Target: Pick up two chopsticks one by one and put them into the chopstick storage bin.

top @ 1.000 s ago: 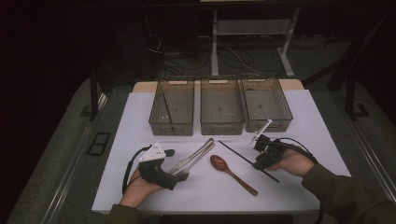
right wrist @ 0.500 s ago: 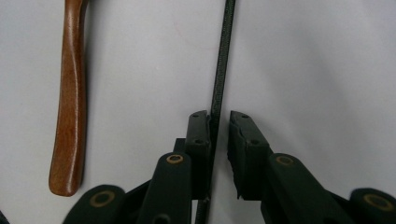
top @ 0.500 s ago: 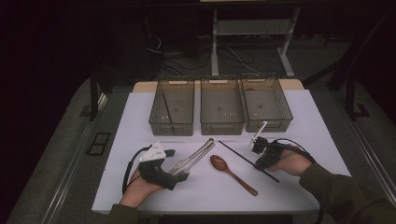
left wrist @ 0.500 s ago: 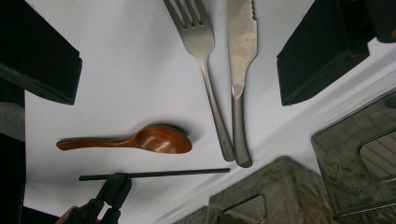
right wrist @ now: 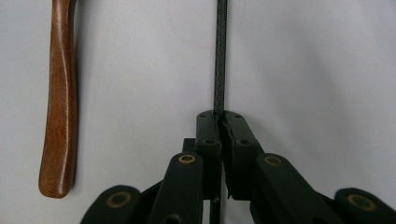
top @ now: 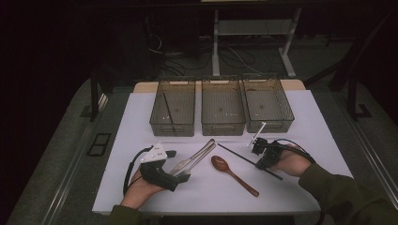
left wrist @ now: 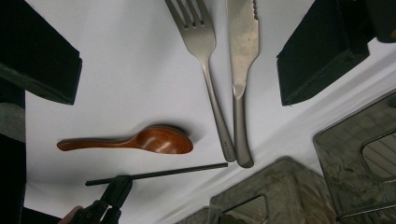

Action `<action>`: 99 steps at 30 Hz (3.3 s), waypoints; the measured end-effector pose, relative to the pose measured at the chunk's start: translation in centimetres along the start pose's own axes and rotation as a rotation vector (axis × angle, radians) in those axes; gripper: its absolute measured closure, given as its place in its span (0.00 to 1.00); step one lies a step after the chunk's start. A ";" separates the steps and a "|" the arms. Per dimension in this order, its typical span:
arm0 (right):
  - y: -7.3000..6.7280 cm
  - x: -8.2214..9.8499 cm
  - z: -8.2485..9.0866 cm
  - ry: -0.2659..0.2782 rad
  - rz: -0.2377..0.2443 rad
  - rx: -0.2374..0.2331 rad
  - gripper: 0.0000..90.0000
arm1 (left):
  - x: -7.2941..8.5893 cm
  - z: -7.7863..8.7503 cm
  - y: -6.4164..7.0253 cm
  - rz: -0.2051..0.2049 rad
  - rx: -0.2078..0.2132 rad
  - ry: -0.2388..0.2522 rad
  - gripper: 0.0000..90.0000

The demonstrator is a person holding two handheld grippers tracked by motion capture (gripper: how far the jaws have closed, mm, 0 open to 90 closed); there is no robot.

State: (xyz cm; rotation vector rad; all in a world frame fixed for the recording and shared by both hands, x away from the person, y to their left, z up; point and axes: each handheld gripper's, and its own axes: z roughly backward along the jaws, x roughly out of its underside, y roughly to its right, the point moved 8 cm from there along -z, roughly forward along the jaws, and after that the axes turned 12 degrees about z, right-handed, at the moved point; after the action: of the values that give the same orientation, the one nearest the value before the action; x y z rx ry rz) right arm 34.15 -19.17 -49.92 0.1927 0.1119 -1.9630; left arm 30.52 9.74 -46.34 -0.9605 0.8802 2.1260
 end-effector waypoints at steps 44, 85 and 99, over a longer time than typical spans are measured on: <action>1.2 1.2 5.3 0.242 -0.090 -0.043 0.94 | 0.1 -0.2 -0.1 0.008 0.000 -0.005 0.00; 4.9 -11.1 9.3 0.388 -0.108 -0.005 0.94 | 0.0 -0.2 -0.1 0.015 0.008 0.007 0.00; 6.4 -17.3 9.2 0.374 -0.138 0.006 0.94 | 0.0 -0.2 0.1 0.011 0.017 0.009 0.00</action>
State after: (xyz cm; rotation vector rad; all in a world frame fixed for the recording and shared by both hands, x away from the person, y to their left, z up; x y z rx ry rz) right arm 45.90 -7.54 -37.56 0.5681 0.3705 -2.0451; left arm 30.56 9.55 -46.38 -0.9589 0.9083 2.1220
